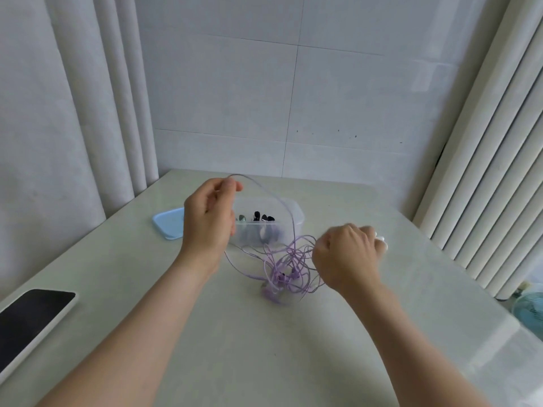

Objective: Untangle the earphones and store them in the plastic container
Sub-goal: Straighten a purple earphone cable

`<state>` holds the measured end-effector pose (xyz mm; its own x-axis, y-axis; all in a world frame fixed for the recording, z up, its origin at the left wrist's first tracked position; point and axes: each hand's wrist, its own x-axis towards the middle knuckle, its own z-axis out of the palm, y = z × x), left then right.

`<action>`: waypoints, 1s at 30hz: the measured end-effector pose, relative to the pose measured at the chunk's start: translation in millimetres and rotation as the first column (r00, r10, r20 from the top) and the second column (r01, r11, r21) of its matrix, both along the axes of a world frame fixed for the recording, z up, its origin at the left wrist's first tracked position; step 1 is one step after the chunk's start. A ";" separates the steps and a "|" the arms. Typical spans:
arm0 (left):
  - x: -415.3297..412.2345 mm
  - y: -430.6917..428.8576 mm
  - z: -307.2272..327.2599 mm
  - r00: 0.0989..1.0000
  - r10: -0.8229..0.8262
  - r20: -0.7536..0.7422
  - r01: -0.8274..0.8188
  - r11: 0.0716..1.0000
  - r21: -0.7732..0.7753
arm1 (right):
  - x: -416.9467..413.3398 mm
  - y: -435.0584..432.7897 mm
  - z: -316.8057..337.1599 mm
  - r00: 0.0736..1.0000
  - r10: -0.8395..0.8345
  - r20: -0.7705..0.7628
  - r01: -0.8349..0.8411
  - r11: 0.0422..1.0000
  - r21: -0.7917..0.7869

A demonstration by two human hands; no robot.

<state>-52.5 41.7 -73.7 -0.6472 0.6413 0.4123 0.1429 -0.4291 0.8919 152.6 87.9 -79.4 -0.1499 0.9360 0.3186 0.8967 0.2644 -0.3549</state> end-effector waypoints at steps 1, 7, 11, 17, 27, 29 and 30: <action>3.8 -1.1 0.9 0.998 -0.046 -0.052 0.046 0.999 0.003 | -0.2 -0.3 -1.4 0.988 0.137 -0.072 -0.132 0.988 0.075; 13.0 -5.1 7.9 0.985 -0.147 -0.094 0.151 0.988 0.040 | -10.3 -4.1 -6.8 0.781 0.559 -0.280 -0.547 0.828 0.127; 10.6 -7.1 10.7 0.990 -0.141 -0.003 0.141 0.990 0.010 | -11.0 4.7 -5.2 0.770 0.510 -0.383 -0.451 0.860 0.239; 29.3 -17.7 2.8 0.812 -0.400 -0.425 0.239 0.892 -0.383 | -9.0 -2.1 8.4 0.524 0.525 -0.671 -0.412 0.846 0.340; 16.7 -6.3 -17.5 0.669 -0.087 -0.738 -0.272 0.895 -0.352 | 3.3 -6.7 20.9 0.462 0.463 -0.757 -0.016 0.857 0.515; 13.2 -4.5 -18.8 0.628 -0.011 -0.778 -0.373 0.874 -0.313 | 3.0 -5.3 21.4 0.425 0.468 -0.775 -0.004 0.857 0.515; 11.9 -3.7 -19.5 0.595 0.024 -0.804 -0.416 0.864 -0.282 | 3.0 -3.6 20.9 0.420 0.475 -0.773 -0.011 0.855 0.518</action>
<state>-40.5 38.0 -93.2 -0.3685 0.7457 0.5552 0.8770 0.0807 0.4737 155.5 84.3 -58.4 0.2156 0.6625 0.7174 0.0518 0.7259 -0.6859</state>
